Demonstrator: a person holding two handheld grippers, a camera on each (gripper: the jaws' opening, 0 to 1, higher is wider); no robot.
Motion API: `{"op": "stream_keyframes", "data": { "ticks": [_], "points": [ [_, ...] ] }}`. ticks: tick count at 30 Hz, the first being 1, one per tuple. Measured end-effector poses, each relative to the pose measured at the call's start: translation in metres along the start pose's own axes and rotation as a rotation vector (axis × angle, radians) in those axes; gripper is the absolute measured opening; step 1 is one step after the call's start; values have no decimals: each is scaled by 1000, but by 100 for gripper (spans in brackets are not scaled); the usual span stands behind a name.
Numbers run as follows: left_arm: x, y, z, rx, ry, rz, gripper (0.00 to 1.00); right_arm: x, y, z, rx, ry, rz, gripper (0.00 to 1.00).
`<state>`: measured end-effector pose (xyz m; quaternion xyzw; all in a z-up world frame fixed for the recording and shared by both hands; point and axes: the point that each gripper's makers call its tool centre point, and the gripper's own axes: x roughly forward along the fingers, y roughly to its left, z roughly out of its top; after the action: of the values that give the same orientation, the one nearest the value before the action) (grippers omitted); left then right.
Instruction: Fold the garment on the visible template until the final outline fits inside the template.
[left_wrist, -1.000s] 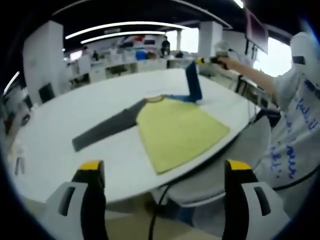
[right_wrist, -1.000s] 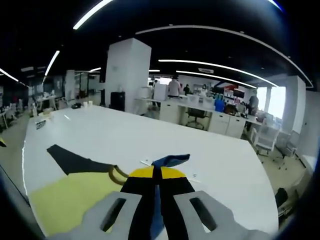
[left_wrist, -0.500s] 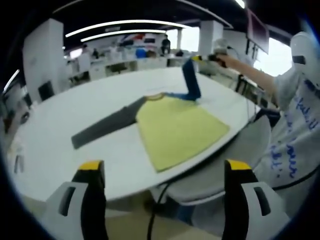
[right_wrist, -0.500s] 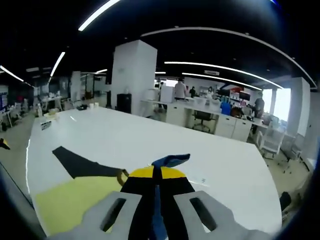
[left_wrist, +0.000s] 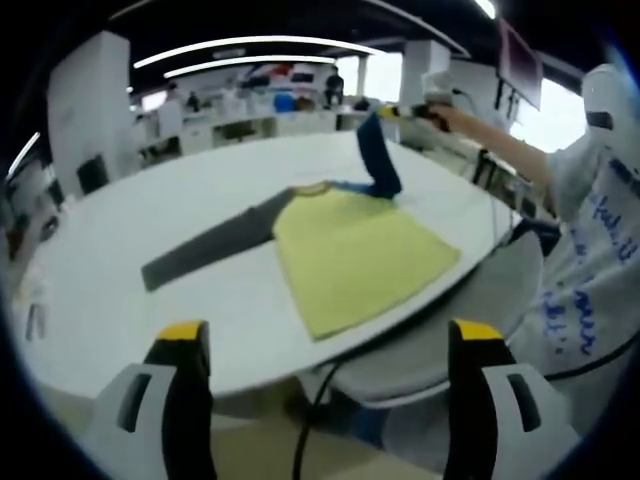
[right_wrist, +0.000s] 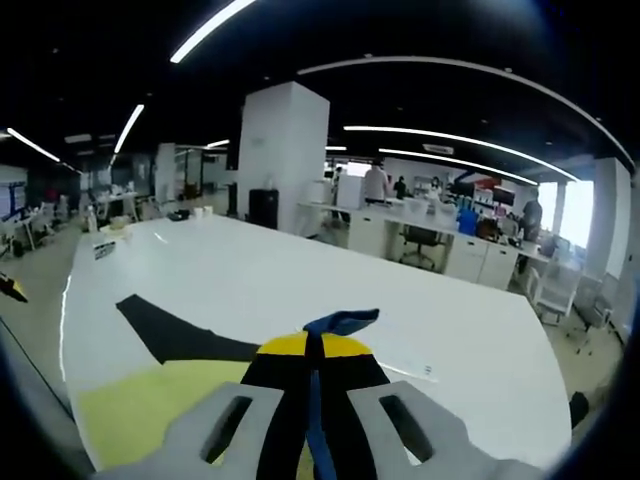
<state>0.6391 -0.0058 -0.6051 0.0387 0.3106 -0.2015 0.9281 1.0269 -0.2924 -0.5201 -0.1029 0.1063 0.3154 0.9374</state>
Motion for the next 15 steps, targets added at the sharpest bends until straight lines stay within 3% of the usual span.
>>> {"op": "stream_keyframes", "data": {
  "ticks": [15],
  "points": [
    [-1,4,4,7,-3,2,95,20,20,2,1,-5,45,2]
  ]
}}
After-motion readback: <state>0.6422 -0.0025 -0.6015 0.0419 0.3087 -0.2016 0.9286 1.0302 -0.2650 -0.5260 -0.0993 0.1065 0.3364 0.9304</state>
